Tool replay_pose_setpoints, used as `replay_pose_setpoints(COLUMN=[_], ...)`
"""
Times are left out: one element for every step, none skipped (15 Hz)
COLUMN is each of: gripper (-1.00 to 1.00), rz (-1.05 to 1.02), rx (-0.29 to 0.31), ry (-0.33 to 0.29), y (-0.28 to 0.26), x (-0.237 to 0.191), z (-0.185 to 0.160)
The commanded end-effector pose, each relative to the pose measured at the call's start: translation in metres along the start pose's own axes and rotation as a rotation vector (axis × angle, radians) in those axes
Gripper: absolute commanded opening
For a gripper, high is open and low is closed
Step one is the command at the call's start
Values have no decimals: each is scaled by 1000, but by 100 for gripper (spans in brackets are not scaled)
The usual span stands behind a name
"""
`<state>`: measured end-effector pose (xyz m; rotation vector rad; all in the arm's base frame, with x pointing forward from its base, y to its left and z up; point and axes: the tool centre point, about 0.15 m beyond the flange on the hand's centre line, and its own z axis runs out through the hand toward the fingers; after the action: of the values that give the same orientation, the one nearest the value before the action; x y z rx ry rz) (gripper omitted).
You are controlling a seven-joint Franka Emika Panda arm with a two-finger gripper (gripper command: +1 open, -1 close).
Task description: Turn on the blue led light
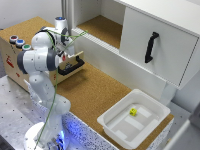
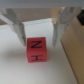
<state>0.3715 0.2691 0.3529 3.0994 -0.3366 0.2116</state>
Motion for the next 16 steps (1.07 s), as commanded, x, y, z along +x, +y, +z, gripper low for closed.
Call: replay_pose_setpoints(gripper=[100,100,100,100,100,100,100,100,100,100,100,100,100,100,100,100], rz=[5,-14,-85,-148,-211,-224,-269,-338,-362,-422,-467,-539,-588,-655,-702,-735], rx=[87,121,132,124,140,153,160,160,153,148,143,134,137,120,125,136], ry=[3,9,26,35,23,19,-1,-19,-18,-31,-39,-54,-70,-73,-87,-96], y=[15,12,2,-5,-12,-12,-16,-20,-20,-24,-27,-33,-38,-45,-52,-59], x=[-29,-34,-39,-43,-51,-58,-68,-80,-87,-100,-108,-118,-124,-130,-137,-144], z=[-35,-41,-55,-65,-75,-83,-90,-101,-110,-124,-134,-148,-158,-170,-182,-191])
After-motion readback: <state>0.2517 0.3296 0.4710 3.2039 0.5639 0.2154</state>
